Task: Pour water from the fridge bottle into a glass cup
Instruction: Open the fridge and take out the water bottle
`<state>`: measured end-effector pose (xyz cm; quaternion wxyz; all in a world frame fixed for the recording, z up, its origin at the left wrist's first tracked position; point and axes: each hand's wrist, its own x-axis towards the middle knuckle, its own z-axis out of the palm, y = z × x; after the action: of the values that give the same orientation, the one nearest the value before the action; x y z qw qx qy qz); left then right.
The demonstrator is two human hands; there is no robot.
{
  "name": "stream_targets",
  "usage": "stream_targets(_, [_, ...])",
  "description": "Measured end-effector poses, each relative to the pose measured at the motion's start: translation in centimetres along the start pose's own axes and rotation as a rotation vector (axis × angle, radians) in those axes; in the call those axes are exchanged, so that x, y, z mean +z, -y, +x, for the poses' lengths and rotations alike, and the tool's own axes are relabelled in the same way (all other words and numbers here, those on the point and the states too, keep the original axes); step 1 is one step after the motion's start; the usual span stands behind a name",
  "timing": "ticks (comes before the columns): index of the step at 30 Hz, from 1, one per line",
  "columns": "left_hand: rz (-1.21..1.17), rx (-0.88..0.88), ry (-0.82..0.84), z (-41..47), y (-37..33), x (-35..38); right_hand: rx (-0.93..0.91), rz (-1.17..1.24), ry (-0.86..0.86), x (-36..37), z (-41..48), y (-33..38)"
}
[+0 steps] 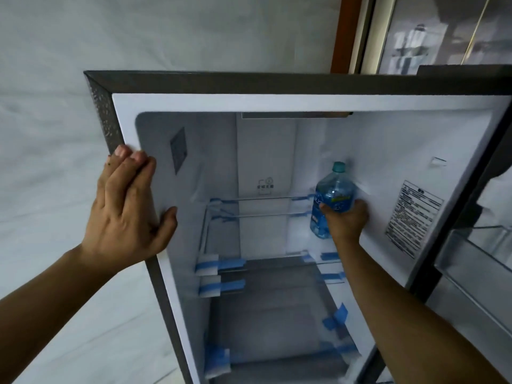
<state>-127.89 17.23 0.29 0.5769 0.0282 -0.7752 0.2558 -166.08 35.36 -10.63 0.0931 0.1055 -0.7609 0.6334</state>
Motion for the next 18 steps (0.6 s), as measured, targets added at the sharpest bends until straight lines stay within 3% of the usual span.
stream_targets(8, [-0.002, 0.003, 0.003, 0.0, 0.1, 0.1, -0.021, 0.046, 0.104, 0.8, 1.2, -1.5])
stream_targets(18, [-0.010, 0.005, -0.007, -0.3, 0.3, 0.3, -0.081, -0.039, 0.046, 1.5, 1.0, -1.8])
